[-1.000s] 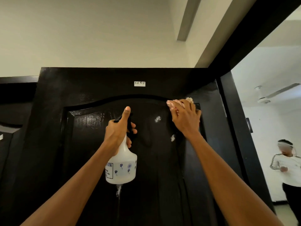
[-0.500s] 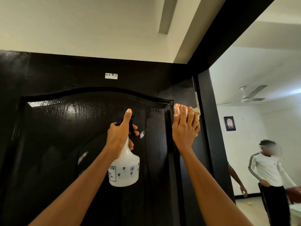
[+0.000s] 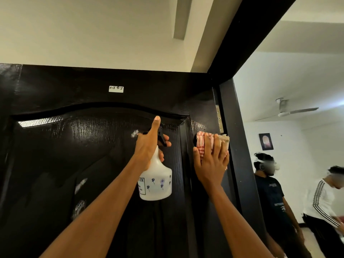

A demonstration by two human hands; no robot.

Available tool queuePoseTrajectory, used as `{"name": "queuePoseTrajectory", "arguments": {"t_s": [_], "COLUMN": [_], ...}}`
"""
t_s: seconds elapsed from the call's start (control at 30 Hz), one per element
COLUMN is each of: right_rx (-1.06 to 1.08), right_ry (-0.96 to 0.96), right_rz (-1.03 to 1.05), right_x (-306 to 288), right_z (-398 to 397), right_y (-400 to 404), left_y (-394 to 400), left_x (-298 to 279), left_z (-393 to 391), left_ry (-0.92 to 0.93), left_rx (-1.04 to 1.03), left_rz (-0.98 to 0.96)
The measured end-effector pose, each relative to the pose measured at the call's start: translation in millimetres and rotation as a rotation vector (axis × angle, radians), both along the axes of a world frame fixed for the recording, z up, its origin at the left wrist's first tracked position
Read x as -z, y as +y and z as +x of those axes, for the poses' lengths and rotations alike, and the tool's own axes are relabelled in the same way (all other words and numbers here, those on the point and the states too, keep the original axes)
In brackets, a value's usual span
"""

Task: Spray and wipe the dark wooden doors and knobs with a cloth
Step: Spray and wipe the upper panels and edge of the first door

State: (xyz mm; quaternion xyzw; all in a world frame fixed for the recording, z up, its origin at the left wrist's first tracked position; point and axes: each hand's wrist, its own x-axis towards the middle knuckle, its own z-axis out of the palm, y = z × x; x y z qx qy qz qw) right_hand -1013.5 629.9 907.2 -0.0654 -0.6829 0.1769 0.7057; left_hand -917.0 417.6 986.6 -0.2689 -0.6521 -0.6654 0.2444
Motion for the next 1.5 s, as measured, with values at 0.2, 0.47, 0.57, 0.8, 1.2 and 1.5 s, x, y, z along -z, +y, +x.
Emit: {"name": "queuePoseTrajectory", "arguments": {"t_s": [0.2, 0.47, 0.57, 0.8, 1.2, 1.5], "right_rx": [0.022, -0.006, -0.069, -0.026, -0.013, -0.088], "right_ry": [0.026, 0.019, -0.032, -0.074, -0.109, -0.099], "right_rz": [0.046, 0.066, 0.049, 0.254, 0.21, 0.029], "right_x": [-1, -19, -66, -147, -83, -181], "right_z": [-5, -1, 6, 10, 4, 13], "right_y": [1, 1, 4, -30, -8, 7], "left_y": [12, 21, 18, -3, 8, 8], "left_x": [-8, -8, -6, 0, 14, -3], "left_z": [4, 2, 1, -2, 10, 16], "left_ry": [-0.011, 0.02, 0.02, 0.035, 0.016, 0.046], "left_rx": [0.013, 0.012, -0.007, -0.045, -0.044, -0.045], "left_rz": [-0.011, -0.06, -0.053, -0.008, -0.043, -0.053]}}
